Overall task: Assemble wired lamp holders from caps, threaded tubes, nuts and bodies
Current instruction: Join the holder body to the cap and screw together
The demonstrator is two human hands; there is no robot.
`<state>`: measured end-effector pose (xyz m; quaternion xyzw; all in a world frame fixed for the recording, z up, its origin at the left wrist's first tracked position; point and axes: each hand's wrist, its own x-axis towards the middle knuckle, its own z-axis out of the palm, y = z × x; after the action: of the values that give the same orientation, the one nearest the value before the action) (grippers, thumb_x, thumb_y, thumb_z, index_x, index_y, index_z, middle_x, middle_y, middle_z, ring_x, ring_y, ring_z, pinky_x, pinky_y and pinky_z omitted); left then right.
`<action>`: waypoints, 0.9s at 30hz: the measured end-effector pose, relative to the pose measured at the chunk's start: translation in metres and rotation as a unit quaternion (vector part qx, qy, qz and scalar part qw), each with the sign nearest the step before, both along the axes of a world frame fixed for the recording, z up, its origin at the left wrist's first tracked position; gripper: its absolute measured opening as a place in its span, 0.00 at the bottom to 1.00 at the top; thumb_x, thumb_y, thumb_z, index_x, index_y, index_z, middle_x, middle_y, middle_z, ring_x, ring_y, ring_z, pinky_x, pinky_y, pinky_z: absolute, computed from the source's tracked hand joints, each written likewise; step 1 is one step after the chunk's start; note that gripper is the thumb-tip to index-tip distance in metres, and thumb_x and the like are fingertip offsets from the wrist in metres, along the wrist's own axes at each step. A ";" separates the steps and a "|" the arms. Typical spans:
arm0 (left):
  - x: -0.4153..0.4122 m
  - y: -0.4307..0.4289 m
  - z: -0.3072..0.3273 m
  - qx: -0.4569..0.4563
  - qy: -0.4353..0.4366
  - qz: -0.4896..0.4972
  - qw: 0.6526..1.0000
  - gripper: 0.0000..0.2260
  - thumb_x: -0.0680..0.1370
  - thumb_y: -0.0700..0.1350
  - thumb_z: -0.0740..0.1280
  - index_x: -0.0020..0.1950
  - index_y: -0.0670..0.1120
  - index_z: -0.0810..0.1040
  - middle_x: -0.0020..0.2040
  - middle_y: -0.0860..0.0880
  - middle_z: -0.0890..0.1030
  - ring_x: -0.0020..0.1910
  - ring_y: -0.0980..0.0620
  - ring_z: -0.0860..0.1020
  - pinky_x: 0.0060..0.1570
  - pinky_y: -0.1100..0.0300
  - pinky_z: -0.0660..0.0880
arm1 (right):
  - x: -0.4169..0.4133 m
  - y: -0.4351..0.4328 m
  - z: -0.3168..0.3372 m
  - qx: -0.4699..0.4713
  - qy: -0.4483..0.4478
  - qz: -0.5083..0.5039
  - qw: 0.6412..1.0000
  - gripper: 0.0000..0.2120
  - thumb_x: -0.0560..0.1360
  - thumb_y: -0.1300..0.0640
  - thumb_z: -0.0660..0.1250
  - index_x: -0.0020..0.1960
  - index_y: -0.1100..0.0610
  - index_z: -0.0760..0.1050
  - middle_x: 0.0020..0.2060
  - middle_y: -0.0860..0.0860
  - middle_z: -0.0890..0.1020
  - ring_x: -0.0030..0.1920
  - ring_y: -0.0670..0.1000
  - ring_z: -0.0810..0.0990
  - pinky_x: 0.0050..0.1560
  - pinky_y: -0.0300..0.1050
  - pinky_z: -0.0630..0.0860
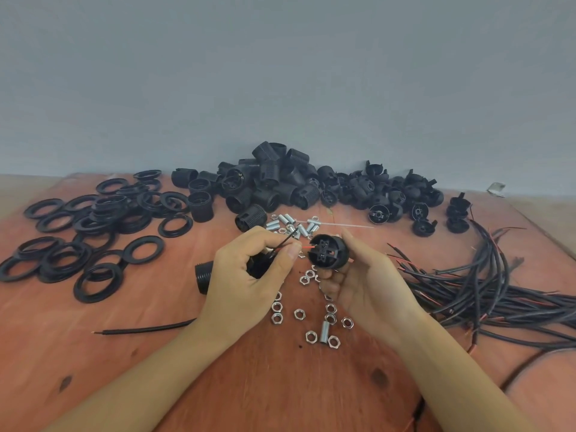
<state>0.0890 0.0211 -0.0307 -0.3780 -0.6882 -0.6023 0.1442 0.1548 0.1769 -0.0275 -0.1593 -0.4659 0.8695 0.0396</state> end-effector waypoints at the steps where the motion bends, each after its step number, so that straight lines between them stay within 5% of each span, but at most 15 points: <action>1: 0.000 0.000 0.000 0.001 0.002 0.002 1.000 0.04 0.76 0.42 0.70 0.45 0.52 0.81 0.39 0.52 0.82 0.41 0.55 0.80 0.43 0.65 0.76 | 0.000 0.000 -0.001 0.006 -0.003 0.000 1.000 0.15 0.76 0.48 0.64 0.50 0.60 0.80 0.36 0.53 0.82 0.31 0.47 0.74 0.34 0.41 0.69; 9: 0.000 0.001 -0.001 -0.012 0.012 0.011 1.000 0.02 0.76 0.44 0.69 0.45 0.50 0.82 0.39 0.52 0.82 0.39 0.54 0.80 0.40 0.63 0.76 | -0.001 -0.003 -0.003 0.036 0.013 -0.003 0.999 0.15 0.80 0.50 0.61 0.52 0.59 0.81 0.40 0.55 0.83 0.32 0.48 0.76 0.34 0.41 0.73; 17: -0.001 0.001 -0.002 -0.030 0.015 0.018 0.999 0.04 0.77 0.44 0.69 0.45 0.54 0.80 0.35 0.58 0.79 0.35 0.61 0.77 0.37 0.72 0.69 | -0.001 -0.003 -0.007 0.076 0.027 -0.026 0.996 0.14 0.79 0.50 0.63 0.51 0.57 0.83 0.45 0.57 0.83 0.39 0.52 0.76 0.37 0.43 0.73; 21: -0.002 0.000 -0.002 -0.037 0.015 0.026 0.999 0.03 0.77 0.45 0.68 0.43 0.51 0.80 0.34 0.60 0.78 0.33 0.62 0.76 0.36 0.74 0.68 | 0.000 -0.005 -0.004 0.083 0.029 -0.067 0.994 0.14 0.82 0.55 0.58 0.53 0.53 0.83 0.42 0.53 0.82 0.34 0.49 0.76 0.33 0.43 0.74; 24: -0.002 0.001 -0.002 -0.035 0.004 0.024 0.999 0.04 0.78 0.46 0.68 0.43 0.50 0.80 0.34 0.61 0.78 0.32 0.64 0.76 0.35 0.75 0.68 | 0.004 -0.004 -0.002 0.253 0.044 -0.110 0.960 0.17 0.81 0.59 0.57 0.42 0.50 0.83 0.37 0.49 0.81 0.33 0.49 0.76 0.31 0.44 0.72; 27: -0.002 0.001 -0.003 -0.046 -0.004 0.019 0.999 0.04 0.77 0.45 0.68 0.43 0.49 0.80 0.32 0.61 0.77 0.31 0.63 0.76 0.35 0.74 0.67 | 0.010 -0.007 -0.005 0.397 0.159 -0.098 0.899 0.04 0.78 0.55 0.69 0.45 0.53 0.82 0.33 0.49 0.77 0.32 0.44 0.74 0.35 0.37 0.71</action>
<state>0.0868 0.0223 -0.0333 -0.3684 -0.7232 -0.5684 0.1351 0.1643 0.1700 -0.0323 -0.0350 -0.7419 0.6179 0.2579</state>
